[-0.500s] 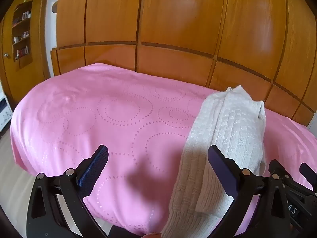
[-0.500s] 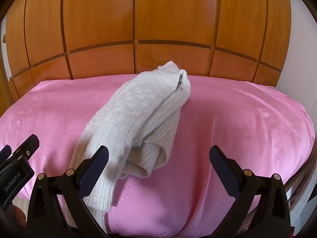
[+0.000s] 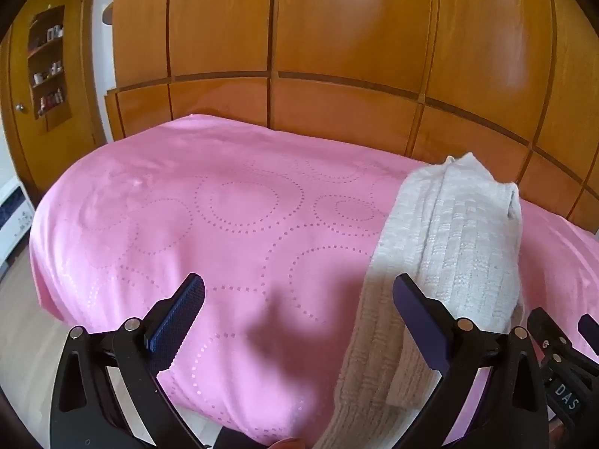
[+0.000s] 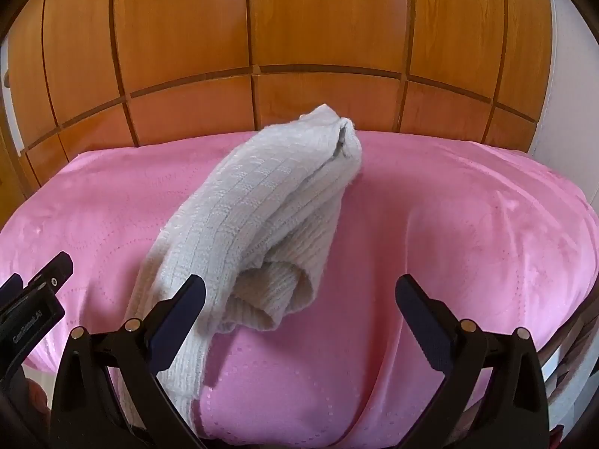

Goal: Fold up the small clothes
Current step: 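Move both grippers toward the crumpled cream sweater on the bed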

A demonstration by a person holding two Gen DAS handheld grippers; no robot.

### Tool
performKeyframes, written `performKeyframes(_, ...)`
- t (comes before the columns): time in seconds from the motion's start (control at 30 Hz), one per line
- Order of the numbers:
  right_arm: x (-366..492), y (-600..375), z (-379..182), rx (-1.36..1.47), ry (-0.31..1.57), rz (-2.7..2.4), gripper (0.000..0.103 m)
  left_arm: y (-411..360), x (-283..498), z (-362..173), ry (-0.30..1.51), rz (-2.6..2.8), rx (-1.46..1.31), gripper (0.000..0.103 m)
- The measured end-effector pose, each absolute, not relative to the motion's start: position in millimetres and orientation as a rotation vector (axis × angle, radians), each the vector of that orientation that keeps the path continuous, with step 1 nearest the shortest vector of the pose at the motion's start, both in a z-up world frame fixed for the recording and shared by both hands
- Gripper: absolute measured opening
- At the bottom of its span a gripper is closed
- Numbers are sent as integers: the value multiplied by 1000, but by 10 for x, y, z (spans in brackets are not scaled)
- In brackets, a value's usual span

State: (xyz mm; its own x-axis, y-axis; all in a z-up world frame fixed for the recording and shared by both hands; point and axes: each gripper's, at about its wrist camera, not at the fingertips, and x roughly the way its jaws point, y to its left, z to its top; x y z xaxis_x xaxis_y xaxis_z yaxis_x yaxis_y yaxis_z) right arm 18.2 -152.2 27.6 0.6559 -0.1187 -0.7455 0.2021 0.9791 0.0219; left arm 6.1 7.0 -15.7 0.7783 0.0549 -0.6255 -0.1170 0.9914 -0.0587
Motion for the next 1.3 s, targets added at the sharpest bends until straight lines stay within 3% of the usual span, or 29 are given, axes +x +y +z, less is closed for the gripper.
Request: performKeyframes(1.3, -12, -1619, 147, 291, 897, 107, 101, 179, 229, -313, 748, 126, -102, 99)
